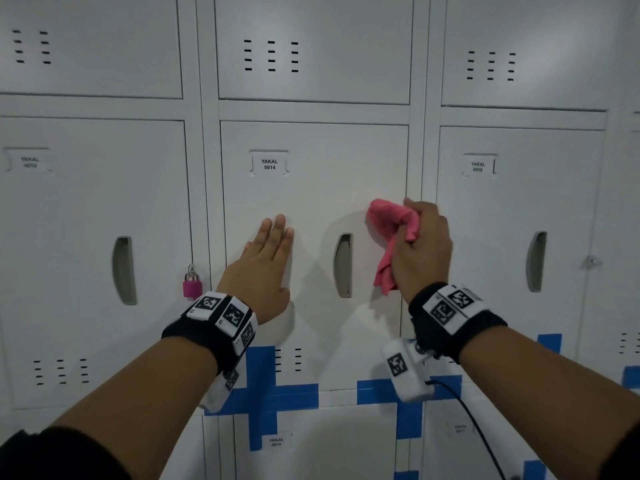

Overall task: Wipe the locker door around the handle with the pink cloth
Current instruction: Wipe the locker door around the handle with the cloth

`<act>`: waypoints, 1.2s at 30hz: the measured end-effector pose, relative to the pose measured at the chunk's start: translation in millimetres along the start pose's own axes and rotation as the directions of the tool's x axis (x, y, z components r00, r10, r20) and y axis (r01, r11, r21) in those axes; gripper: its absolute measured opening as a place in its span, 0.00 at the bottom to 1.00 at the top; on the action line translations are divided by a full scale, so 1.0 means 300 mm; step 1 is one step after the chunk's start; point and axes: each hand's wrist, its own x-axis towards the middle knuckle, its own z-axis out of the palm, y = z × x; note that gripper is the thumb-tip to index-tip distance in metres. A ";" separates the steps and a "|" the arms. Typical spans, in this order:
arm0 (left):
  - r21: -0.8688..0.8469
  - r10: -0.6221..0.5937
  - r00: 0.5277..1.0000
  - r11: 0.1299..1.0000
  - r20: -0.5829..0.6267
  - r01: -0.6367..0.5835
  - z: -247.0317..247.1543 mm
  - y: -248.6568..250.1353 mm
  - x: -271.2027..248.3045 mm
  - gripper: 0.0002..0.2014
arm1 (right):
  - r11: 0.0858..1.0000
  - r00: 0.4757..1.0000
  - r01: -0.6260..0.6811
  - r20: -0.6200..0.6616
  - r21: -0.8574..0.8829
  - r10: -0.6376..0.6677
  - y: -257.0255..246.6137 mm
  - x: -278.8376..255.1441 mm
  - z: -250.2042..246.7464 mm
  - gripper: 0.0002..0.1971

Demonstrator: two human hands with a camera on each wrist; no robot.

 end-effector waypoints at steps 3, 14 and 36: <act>-0.001 -0.001 1.000 1.000 -0.006 0.001 0.005 0.000 0.002 0.46 | 0.953 0.922 0.275 0.318 -0.127 -0.223 0.022 -0.045 0.083 0.21; 0.006 0.000 1.000 1.000 -0.006 0.000 0.005 0.001 0.000 0.47 | 0.665 0.688 0.659 0.639 -0.351 -0.345 0.259 -0.342 0.071 0.40; -0.012 -0.001 1.000 1.000 -0.007 0.001 -0.008 0.014 -0.007 0.44 | 0.973 0.998 -0.007 0.060 0.229 -0.007 -0.124 -0.071 0.136 0.20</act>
